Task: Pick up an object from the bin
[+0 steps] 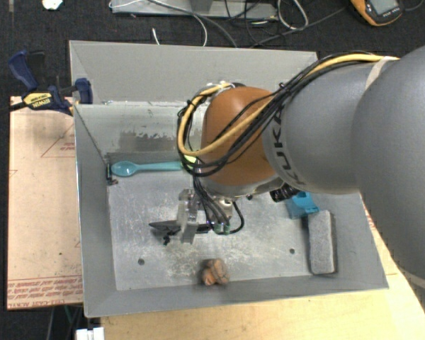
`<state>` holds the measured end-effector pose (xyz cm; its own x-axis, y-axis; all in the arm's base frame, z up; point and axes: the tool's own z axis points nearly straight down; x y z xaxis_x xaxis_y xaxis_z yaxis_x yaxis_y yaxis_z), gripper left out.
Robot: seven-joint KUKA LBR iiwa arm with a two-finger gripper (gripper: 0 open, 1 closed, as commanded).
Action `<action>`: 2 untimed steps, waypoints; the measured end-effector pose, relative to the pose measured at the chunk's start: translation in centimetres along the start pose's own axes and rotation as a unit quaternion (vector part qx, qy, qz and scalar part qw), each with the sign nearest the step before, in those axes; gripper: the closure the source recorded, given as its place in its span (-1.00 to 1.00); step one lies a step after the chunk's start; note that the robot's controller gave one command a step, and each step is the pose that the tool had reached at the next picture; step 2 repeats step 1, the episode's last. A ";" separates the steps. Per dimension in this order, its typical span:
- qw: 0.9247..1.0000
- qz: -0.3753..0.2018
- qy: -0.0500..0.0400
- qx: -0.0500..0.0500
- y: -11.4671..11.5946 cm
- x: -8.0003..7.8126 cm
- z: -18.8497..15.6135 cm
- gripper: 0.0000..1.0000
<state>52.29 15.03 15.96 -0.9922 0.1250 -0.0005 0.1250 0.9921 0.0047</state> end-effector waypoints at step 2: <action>0.999 -0.052 0.003 0.001 0.8 0.2 -7.3 1.00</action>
Offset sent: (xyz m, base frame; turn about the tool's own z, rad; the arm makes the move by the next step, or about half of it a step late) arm -0.0067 -0.0036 0.2440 0.0198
